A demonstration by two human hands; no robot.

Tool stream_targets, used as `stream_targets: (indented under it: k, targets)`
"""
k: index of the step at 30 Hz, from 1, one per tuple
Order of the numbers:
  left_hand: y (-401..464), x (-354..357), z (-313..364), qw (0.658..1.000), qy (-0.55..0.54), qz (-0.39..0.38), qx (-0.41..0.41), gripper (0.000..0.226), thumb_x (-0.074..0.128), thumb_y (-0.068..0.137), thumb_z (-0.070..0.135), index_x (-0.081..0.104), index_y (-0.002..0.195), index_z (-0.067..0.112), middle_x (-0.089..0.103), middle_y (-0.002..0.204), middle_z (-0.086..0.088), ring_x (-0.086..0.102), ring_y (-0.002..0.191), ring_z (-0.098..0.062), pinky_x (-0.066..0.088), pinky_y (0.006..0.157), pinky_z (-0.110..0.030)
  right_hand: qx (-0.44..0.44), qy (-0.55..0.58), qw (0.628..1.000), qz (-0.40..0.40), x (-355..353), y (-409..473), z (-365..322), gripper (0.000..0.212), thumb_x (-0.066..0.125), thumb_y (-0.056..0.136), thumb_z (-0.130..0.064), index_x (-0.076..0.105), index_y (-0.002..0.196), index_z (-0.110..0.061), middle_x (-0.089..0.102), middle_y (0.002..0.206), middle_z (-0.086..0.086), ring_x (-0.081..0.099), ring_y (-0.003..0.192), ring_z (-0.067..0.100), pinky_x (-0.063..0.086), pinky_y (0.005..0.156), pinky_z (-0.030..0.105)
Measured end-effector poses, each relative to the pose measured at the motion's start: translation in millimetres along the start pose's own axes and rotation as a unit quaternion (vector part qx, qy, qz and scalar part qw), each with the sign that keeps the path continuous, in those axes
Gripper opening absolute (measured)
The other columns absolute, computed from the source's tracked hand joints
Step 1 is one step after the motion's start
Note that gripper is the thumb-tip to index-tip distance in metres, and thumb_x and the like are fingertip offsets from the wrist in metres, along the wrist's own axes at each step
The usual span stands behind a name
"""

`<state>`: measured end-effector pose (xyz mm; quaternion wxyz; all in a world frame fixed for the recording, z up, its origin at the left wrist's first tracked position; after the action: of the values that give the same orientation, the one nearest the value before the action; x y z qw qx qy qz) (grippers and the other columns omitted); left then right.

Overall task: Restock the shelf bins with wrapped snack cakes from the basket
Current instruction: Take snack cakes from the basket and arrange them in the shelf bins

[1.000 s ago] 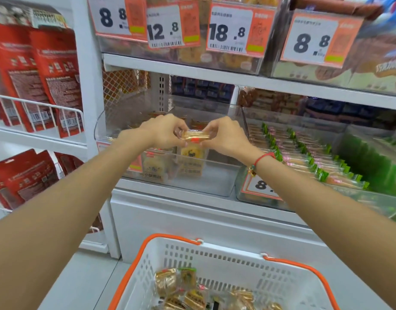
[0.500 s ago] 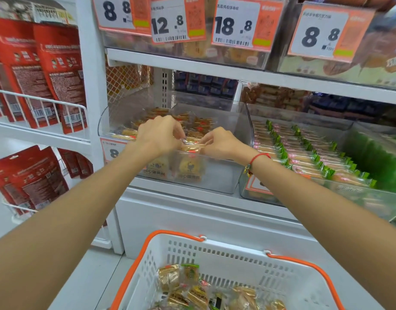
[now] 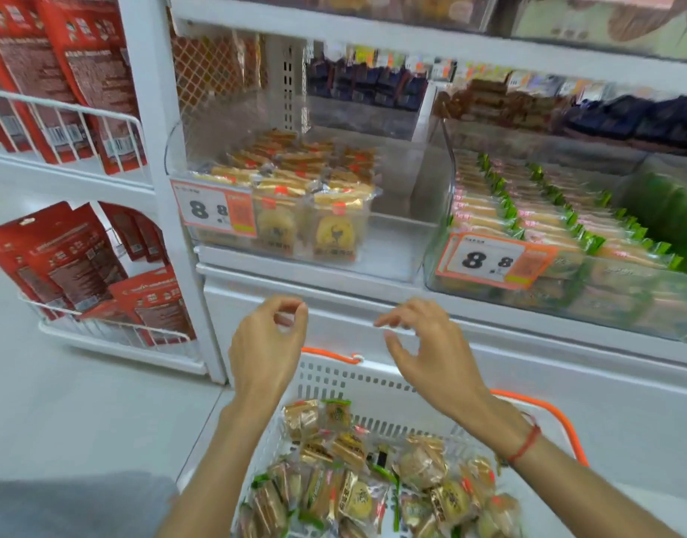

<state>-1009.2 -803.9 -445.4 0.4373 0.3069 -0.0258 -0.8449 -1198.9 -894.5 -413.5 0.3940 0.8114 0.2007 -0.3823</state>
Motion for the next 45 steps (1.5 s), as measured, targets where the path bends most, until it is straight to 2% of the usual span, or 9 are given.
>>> stream_targets:
  k: [7, 11, 18, 21, 26, 32, 36, 39, 45]
  targets:
    - [-61, 87, -122, 0.945, 0.186, -0.256, -0.084, 0.021, 0.056, 0.093, 0.021, 0.063, 0.110, 0.030, 0.066, 0.116, 0.009, 0.063, 0.101, -0.015, 0.051, 0.085, -0.032, 0.144, -0.073, 0.922, -0.351, 129, -92, 83, 0.034, 0.052, 0.094, -0.015, 0.055, 0.127, -0.022, 0.056, 0.126, 0.001, 0.050, 0.118, 0.017, 0.044, 0.095, 0.030]
    - [-94, 109, -152, 0.878, 0.263, -0.397, -0.036, 0.053, 0.052, 0.093, 0.009, 0.041, 0.142, 0.025, 0.044, 0.145, 0.000, 0.045, 0.130, -0.023, 0.037, 0.107, -0.034, 0.160, -0.067, 0.882, -0.439, 174, -119, 94, 0.047, 0.051, 0.093, -0.009, 0.043, 0.138, -0.016, 0.048, 0.136, 0.007, 0.047, 0.122, 0.025, 0.044, 0.099, 0.037]
    - [-88, 141, -169, 0.859, 0.273, -0.431, -0.027, 0.066, 0.053, 0.092, 0.007, 0.020, 0.148, 0.018, 0.026, 0.154, -0.001, 0.021, 0.141, -0.020, 0.030, 0.111, -0.038, 0.125, -0.064, 0.894, -0.425, 214, -125, 88, 0.070, 0.054, 0.093, -0.015, 0.016, 0.151, -0.016, 0.031, 0.149, 0.007, 0.041, 0.127, 0.027, 0.042, 0.103, 0.043]
    - [-76, 145, -171, 0.852, 0.328, -0.408, -0.030, 0.054, 0.060, 0.092, 0.023, 0.034, 0.139, 0.017, 0.041, 0.139, -0.002, 0.031, 0.131, -0.021, 0.039, 0.101, -0.038, 0.094, -0.069, 0.920, -0.373, 216, -117, 80, 0.076, 0.053, 0.091, -0.005, 0.010, 0.152, -0.015, 0.030, 0.150, 0.007, 0.050, 0.113, 0.025, 0.051, 0.078, 0.033]
    - [-77, 147, -161, 0.822, 0.419, -0.384, 0.024, 0.026, 0.062, 0.091, 0.021, 0.062, 0.116, 0.022, 0.055, 0.112, 0.000, 0.053, 0.109, -0.020, 0.046, 0.088, -0.033, 0.097, -0.046, 0.934, -0.340, 220, -116, 81, 0.078, 0.050, 0.091, 0.001, 0.009, 0.153, -0.023, 0.045, 0.129, 0.004, 0.045, 0.062, 0.013, 0.022, 0.044, 0.017]
    - [-76, 128, -149, 0.830, 0.430, -0.350, 0.067, 0.024, 0.062, 0.089, 0.011, 0.067, 0.107, 0.027, 0.056, 0.103, 0.004, 0.058, 0.100, -0.018, 0.050, 0.082, -0.031, 0.141, -0.033, 0.900, -0.412, 229, -136, 92, 0.051, 0.059, 0.092, -0.018, 0.040, 0.138, -0.030, 0.048, 0.127, 0.000, 0.052, 0.111, 0.021, 0.039, 0.072, 0.021]
    - [-55, 114, -122, 0.843, 0.379, -0.370, 0.094, 0.016, 0.061, 0.092, 0.024, 0.068, 0.105, 0.031, 0.061, 0.109, 0.007, 0.057, 0.105, -0.015, 0.046, 0.084, -0.028, 0.149, -0.034, 0.876, -0.458, 220, -135, 92, 0.040, 0.061, 0.092, -0.022, 0.054, 0.131, -0.027, 0.053, 0.125, 0.004, 0.054, 0.115, 0.025, 0.049, 0.093, 0.037]
    - [-33, 104, -90, 0.839, 0.333, -0.418, 0.104, 0.012, 0.064, 0.089, 0.031, 0.070, 0.100, 0.032, 0.064, 0.109, 0.012, 0.058, 0.105, -0.011, 0.038, 0.077, -0.022, 0.270, 0.097, 0.872, -0.397, 188, -105, 83, 0.032, 0.040, 0.102, -0.022, 0.059, 0.126, -0.013, 0.062, 0.123, 0.012, 0.060, 0.109, 0.030, 0.049, 0.095, 0.041]
    - [-11, 81, 12, 0.807, 0.239, -0.495, 0.215, 0.007, 0.073, 0.082, 0.035, 0.075, 0.089, 0.035, 0.064, 0.093, 0.018, 0.055, 0.084, 0.000, 0.040, 0.069, -0.024, 0.427, 0.334, 0.740, -0.398, 135, -72, 55, 0.057, 0.030, 0.096, -0.060, 0.047, 0.129, -0.017, 0.052, 0.125, 0.006, 0.057, 0.108, 0.022, 0.047, 0.094, 0.034]
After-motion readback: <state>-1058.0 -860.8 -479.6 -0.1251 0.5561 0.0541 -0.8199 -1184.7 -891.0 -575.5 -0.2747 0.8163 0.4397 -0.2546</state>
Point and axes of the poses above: each hand's wrist, its own y-axis towards the middle knuckle, its own x-axis out of the palm, z = x × y, the point moved 8 cm from there along y, towards the middle knuckle
